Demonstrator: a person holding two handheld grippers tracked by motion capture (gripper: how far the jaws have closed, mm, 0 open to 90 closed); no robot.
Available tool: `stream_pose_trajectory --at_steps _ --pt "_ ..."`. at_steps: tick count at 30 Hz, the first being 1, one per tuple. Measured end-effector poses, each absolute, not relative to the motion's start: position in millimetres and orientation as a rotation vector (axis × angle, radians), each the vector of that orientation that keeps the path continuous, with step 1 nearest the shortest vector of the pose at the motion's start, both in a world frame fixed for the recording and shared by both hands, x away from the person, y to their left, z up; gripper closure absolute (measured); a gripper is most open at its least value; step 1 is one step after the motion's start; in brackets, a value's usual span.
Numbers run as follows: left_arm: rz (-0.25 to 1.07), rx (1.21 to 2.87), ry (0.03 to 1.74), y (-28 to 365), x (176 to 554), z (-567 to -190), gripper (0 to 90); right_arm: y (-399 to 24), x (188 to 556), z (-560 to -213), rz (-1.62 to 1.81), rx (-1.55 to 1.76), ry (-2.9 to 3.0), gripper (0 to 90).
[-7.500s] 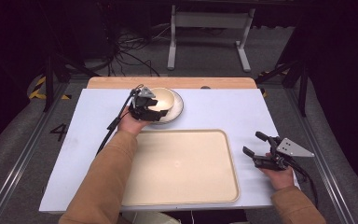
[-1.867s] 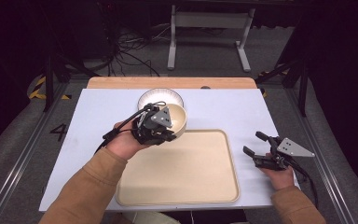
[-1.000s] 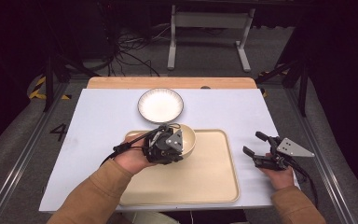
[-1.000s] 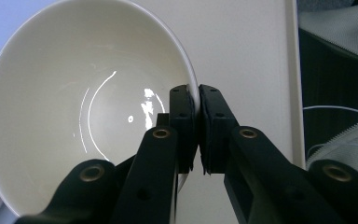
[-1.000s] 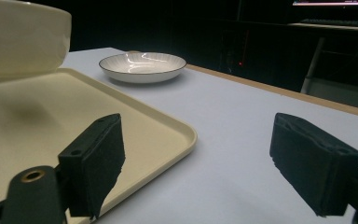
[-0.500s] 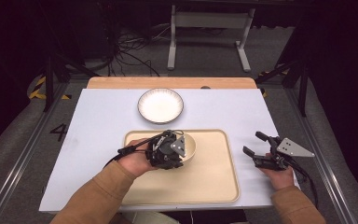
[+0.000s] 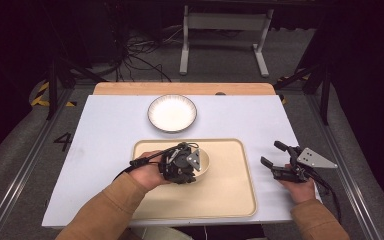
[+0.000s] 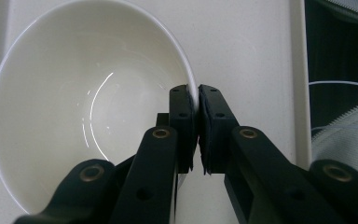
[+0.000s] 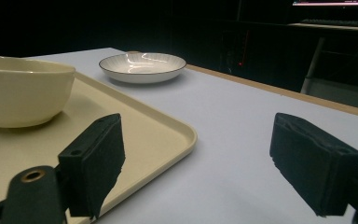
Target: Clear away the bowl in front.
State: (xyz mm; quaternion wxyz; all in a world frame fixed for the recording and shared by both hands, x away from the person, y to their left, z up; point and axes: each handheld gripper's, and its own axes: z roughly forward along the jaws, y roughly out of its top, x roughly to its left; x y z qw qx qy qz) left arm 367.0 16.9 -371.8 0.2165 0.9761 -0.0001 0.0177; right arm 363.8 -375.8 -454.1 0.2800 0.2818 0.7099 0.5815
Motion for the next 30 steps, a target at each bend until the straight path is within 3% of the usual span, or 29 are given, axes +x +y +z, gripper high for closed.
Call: stream_pose_trajectory --at_steps 30 --pt "-0.056 2.705 0.014 17 363 -388 81.4 -376 364 -454 1.556 0.757 1.902 17.7"
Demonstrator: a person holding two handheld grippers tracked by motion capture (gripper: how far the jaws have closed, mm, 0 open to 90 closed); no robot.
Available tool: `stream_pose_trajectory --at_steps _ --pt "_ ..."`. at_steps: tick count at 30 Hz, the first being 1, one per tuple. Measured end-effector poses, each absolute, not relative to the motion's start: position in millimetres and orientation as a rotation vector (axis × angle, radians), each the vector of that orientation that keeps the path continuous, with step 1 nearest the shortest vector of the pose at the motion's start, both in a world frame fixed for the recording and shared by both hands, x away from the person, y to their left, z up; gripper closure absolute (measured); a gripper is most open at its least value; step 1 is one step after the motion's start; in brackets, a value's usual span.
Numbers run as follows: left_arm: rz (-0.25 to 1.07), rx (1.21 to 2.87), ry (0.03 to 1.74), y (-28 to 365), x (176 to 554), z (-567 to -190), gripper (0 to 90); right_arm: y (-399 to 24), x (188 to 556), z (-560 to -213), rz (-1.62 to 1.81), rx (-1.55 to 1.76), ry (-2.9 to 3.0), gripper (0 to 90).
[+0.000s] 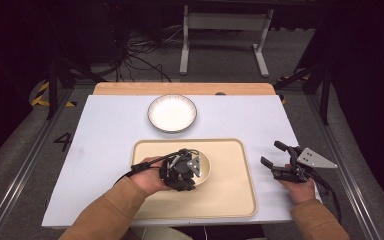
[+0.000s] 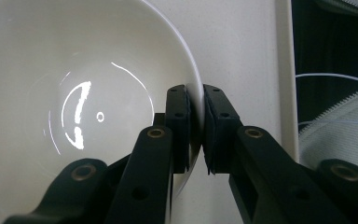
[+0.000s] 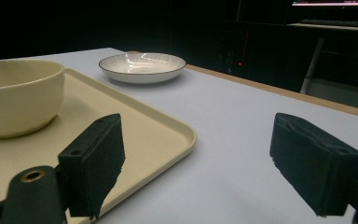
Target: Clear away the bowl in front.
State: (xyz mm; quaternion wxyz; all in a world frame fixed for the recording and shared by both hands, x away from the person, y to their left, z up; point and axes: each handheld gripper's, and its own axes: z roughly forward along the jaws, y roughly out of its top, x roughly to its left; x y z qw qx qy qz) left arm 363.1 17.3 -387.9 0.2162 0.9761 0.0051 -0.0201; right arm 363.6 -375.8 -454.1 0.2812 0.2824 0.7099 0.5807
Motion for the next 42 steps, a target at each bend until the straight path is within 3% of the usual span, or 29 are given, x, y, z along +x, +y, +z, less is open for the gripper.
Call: stream_pose_trajectory --at_steps 5,10,20,30,42 --pt "-0.1 2.652 0.053 23 365 -386 72.8 -376 364 -454 1.556 0.756 1.903 17.6" --pt "-0.088 2.619 0.045 25 361 -382 57.0 -376 364 -454 1.556 0.756 1.904 17.6" --pt "-0.078 2.455 0.156 42 361 -364 35.2 -376 364 -454 1.559 0.758 1.907 17.2" --pt "-0.025 2.33 0.257 69 355 -353 28.6 -376 364 -454 1.563 0.759 1.906 14.9" --pt "0.059 2.146 0.38 105 351 -348 27.7 -376 364 -454 1.562 0.764 1.906 14.1"
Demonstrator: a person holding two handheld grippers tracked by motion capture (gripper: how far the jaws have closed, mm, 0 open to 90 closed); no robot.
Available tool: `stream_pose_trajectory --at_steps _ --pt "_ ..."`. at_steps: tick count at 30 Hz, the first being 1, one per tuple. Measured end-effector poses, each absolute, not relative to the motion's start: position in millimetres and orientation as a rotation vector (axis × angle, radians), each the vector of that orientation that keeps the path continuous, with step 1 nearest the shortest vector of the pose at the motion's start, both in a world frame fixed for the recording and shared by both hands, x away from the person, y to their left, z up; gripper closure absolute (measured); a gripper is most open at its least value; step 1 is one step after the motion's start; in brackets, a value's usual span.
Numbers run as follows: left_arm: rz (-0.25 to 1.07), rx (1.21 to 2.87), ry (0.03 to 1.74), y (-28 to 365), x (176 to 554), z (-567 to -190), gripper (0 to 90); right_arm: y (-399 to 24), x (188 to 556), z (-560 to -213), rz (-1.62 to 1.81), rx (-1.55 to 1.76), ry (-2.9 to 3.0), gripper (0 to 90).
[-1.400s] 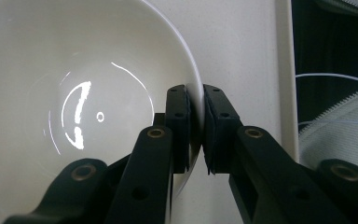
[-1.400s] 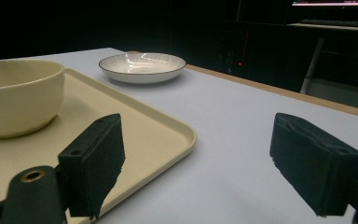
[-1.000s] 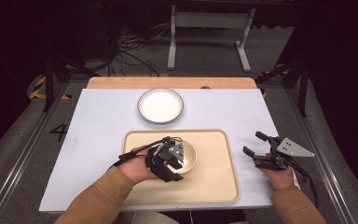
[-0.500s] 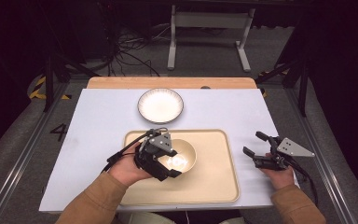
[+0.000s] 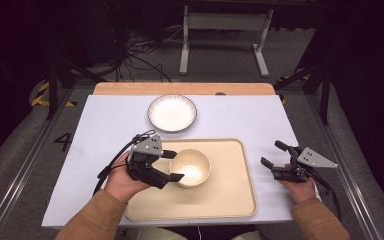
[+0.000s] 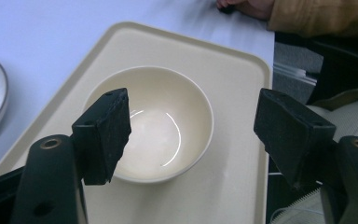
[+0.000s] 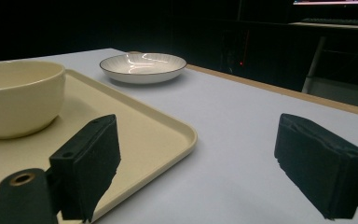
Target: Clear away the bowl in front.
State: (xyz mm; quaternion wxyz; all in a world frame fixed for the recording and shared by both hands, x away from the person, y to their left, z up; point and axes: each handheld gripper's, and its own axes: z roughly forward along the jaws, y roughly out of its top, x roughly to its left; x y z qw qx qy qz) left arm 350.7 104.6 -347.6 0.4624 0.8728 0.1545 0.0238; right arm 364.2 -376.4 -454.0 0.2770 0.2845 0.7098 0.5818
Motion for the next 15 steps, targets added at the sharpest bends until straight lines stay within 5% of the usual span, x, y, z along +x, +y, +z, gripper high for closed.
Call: stream_pose_trajectory --at_steps 15 --pt "0.19 1.907 0.475 148 348 -356 19.2 -377 364 -454 1.564 0.769 1.905 13.7"
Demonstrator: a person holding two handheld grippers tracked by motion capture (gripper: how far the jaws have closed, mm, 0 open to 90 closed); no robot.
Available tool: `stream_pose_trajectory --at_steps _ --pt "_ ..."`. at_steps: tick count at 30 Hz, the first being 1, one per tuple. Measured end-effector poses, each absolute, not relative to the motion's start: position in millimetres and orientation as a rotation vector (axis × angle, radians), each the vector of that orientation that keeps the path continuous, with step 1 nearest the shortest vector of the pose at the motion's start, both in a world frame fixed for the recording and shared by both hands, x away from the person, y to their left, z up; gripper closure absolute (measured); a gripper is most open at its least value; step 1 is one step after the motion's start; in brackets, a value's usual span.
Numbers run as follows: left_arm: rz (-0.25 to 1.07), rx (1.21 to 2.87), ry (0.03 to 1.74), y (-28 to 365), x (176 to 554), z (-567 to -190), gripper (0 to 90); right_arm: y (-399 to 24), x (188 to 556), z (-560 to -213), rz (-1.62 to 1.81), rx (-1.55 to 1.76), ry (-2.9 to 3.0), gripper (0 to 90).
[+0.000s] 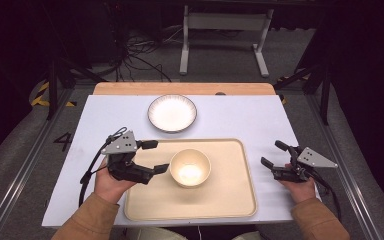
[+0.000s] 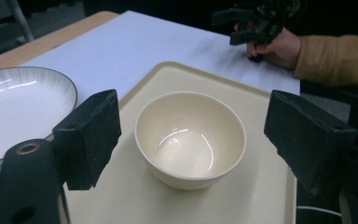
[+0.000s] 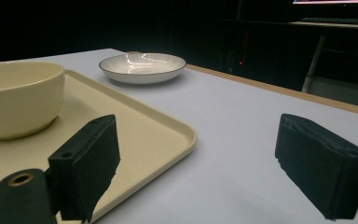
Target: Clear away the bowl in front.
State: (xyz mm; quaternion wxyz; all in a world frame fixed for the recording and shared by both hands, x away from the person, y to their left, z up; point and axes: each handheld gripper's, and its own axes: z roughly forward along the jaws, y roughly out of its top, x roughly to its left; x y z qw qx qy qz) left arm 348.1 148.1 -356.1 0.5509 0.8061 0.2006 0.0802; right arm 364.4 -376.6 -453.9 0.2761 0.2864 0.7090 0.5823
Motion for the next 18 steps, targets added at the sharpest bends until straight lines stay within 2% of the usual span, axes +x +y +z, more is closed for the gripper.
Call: stream_pose_trajectory --at_steps 8,10,18 --pt "0.236 1.77 0.495 166 348 -375 12.8 -377 364 -454 1.563 0.765 1.904 13.7" --pt "0.268 1.753 0.506 170 348 -378 9.1 -377 364 -454 1.563 0.765 1.904 13.7" --pt "0.306 1.717 0.545 183 346 -390 4.1 -377 364 -454 1.564 0.763 1.904 13.6"
